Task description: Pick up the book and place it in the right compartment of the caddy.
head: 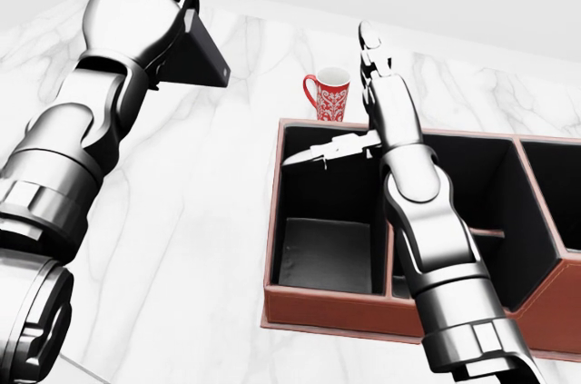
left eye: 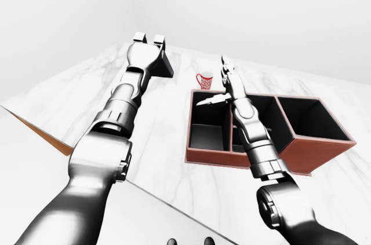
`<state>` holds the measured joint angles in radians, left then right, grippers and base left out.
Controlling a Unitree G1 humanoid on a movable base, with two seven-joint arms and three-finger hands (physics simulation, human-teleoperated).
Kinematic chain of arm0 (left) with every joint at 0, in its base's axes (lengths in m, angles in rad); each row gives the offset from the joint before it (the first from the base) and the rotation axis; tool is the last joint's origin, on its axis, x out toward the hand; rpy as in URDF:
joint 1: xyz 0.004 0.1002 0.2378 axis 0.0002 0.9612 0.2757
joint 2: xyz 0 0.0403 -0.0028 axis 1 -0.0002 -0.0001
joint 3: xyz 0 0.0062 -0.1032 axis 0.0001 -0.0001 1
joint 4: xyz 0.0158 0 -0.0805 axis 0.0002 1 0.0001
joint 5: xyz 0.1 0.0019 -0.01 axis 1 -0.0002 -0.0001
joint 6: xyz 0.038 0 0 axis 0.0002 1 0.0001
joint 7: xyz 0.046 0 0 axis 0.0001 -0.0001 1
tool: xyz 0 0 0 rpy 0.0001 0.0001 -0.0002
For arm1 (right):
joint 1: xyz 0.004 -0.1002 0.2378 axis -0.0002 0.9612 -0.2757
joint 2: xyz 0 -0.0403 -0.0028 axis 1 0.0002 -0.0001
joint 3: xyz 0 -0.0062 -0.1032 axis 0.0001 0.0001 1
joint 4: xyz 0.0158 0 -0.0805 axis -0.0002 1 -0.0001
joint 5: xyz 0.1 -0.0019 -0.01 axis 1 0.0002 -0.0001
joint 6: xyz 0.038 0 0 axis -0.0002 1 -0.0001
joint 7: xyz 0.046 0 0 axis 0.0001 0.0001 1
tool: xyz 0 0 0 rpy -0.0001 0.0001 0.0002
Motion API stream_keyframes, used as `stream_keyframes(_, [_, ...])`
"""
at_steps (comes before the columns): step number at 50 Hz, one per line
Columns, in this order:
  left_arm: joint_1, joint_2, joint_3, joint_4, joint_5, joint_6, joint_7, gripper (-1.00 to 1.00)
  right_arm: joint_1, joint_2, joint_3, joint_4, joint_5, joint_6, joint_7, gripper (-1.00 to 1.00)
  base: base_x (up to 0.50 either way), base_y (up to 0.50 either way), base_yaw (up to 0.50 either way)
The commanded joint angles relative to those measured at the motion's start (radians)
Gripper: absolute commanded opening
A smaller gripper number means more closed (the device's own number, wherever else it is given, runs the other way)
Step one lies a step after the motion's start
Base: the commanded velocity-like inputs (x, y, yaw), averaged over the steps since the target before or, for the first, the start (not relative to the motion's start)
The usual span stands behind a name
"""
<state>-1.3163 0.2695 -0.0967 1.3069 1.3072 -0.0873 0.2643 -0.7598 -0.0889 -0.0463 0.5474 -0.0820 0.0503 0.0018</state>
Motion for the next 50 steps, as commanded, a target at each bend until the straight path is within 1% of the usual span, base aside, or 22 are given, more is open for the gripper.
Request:
stream_keyframes(1, [-0.025, -0.029, 0.016, -0.067, 0.023, 0.0, -0.005, -1.0, -0.03, 0.008, 0.003, 0.031, -0.001, -0.003, -0.01, 1.0, 0.0, 0.0, 0.0])
stream_keyframes(6, [-0.012, -0.038, 0.012, -0.075, 0.027, 0.0, -0.008, -1.0, -0.046, 0.009, 0.003, 0.05, 0.0, -0.008, -0.013, 1.0, 0.0, 0.0, 0.0])
stream_keyframes(11, [-0.01, -0.046, 0.012, -0.099, 0.025, 0.0, -0.03, -1.0, -0.061, 0.009, 0.004, 0.069, 0.0, -0.014, -0.015, 1.0, 0.0, 0.0, 0.0])
stream_keyframes(15, [-0.004, -0.062, 0.012, -0.131, 0.021, 0.0, -0.044, -1.0, -0.078, 0.009, 0.002, 0.086, 0.002, -0.016, -0.019, 1.0, 0.0, 0.0, 0.0])
stream_keyframes(22, [0.007, -0.077, 0.01, -0.154, 0.018, 0.0, -0.048, -1.0, -0.102, 0.021, 0.004, 0.133, 0.01, -0.04, -0.031, 1.0, 0.0, 0.0, 0.0])
stream_keyframes(28, [0.014, -0.082, 0.013, -0.189, 0.012, 0.0, -0.064, -1.0, -0.111, 0.025, 0.007, 0.156, 0.012, -0.054, -0.036, 1.0, 0.0, 0.0, 0.0])
stream_keyframes(29, [0.017, -0.083, 0.012, -0.193, 0.012, 0.0, -0.064, -1.0, -0.114, 0.027, 0.007, 0.155, 0.013, -0.05, -0.037, 1.0, 0.0, 0.0, 0.0])
stream_keyframes(38, [0.031, -0.092, 0.014, -0.25, 0.009, 0.0, -0.091, -1.0, -0.129, 0.037, 0.011, 0.189, 0.012, -0.068, -0.042, 1.0, 0.0, 0.0, 0.0])
stream_keyframes(39, [0.033, -0.094, 0.013, -0.258, 0.01, 0.0, -0.098, -1.0, -0.131, 0.038, 0.012, 0.186, 0.012, -0.063, -0.042, 1.0, 0.0, 0.0, 0.0])
stream_keyframes(43, [0.041, -0.103, 0.013, -0.285, 0.01, 0.0, -0.118, -1.0, -0.137, 0.039, 0.012, 0.188, 0.014, -0.061, -0.042, 1.0, 0.0, 0.0, 0.0])
stream_keyframes(44, [0.043, -0.104, 0.013, -0.29, 0.011, 0.0, -0.12, -1.0, -0.132, 0.04, 0.013, 0.197, 0.013, -0.075, -0.044, 1.0, 0.0, 0.0, 0.0])
stream_keyframes(45, [0.042, -0.106, 0.014, -0.296, 0.01, 0.0, -0.126, -1.0, -0.121, 0.045, 0.015, 0.232, 0.009, -0.12, -0.049, 1.0, 0.0, 0.0, 0.0])
stream_keyframes(46, [0.043, -0.106, 0.014, -0.297, 0.01, 0.0, -0.127, -1.0, -0.137, 0.042, 0.013, 0.222, 0.013, -0.095, -0.046, 1.0, 0.0, 0.0, 0.0])
stream_keyframes(47, [0.043, -0.107, 0.014, -0.298, 0.011, 0.0, -0.127, -1.0, -0.143, 0.041, 0.012, 0.21, 0.014, -0.078, -0.044, 1.0, 0.0, 0.0, 0.0])
stream_keyframes(48, [0.048, -0.11, 0.013, -0.307, 0.011, 0.0, -0.131, -1.0, -0.129, 0.046, 0.016, 0.234, 0.01, -0.118, -0.048, 1.0, 0.0, 0.0, 0.0])
stream_keyframes(49, [0.051, -0.112, 0.014, -0.316, 0.011, 0.0, -0.138, -1.0, -0.144, 0.044, 0.013, 0.222, 0.013, -0.091, -0.045, 1.0, 0.0, 0.0, 0.0])
stream_keyframes(50, [0.055, -0.112, 0.013, -0.325, 0.012, 0.0, -0.142, -1.0, -0.15, 0.043, 0.013, 0.213, 0.014, -0.076, -0.043, 1.0, 0.0, 0.0, 0.0])
